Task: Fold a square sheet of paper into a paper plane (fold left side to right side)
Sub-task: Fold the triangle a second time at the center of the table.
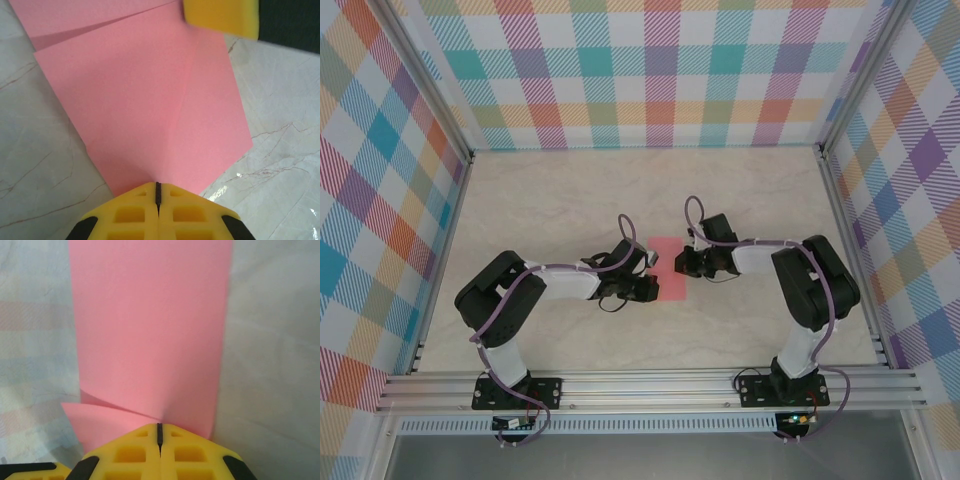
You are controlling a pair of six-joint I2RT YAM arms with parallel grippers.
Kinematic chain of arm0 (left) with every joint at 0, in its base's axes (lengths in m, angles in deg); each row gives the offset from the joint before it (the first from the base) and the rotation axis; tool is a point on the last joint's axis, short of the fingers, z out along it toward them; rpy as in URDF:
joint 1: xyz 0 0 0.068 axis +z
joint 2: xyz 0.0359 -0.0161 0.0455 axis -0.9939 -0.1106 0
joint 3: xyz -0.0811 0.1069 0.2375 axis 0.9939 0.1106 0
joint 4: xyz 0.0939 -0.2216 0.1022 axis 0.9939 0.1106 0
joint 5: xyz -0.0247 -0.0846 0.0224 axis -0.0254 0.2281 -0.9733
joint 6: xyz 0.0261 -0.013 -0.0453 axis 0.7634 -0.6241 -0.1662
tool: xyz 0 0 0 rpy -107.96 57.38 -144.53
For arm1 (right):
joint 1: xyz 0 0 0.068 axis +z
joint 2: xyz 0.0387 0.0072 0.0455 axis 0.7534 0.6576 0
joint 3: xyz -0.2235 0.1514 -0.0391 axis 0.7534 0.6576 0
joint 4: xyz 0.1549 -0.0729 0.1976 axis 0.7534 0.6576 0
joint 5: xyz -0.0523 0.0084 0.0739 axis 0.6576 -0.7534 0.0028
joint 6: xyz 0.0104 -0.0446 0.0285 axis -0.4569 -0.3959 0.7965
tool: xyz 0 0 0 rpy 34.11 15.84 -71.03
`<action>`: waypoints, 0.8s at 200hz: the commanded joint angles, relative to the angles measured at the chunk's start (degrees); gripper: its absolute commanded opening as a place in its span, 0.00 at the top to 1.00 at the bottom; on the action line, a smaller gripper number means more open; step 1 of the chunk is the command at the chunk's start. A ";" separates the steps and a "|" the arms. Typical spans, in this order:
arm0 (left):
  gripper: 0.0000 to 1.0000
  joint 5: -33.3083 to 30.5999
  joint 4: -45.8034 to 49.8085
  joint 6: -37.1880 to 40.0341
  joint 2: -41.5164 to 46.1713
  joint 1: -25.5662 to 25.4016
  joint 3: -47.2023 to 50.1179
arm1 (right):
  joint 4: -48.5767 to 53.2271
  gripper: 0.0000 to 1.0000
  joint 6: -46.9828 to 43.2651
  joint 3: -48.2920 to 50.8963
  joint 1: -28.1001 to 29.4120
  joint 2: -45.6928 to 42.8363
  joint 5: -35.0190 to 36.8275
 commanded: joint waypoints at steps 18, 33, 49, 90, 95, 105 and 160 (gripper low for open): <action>1.00 -0.37 6.72 0.45 0.22 0.25 0.43 | 4.15 0.96 -3.89 -2.25 -3.26 -0.46 6.80; 1.00 -0.46 6.81 0.39 0.24 0.28 0.50 | 5.04 0.96 -4.26 -2.79 -3.44 -1.14 6.87; 1.00 -0.56 6.68 0.42 0.40 0.22 0.81 | 5.70 0.96 -4.29 -2.79 -3.48 -2.78 6.11; 1.00 -0.36 6.29 0.19 0.24 0.28 0.76 | 4.79 0.95 -1.93 0.36 -1.13 -10.23 2.55; 1.00 -0.36 6.23 0.15 0.24 0.27 0.66 | 4.47 0.95 -1.51 0.87 -0.35 -10.81 2.25; 1.00 -0.38 6.21 0.20 0.32 0.27 0.62 | 3.20 0.95 -0.23 1.87 1.36 -11.25 1.40; 1.00 0.06 6.15 0.20 0.41 0.28 0.47 | -0.55 0.95 3.79 -0.31 6.12 -3.88 -0.15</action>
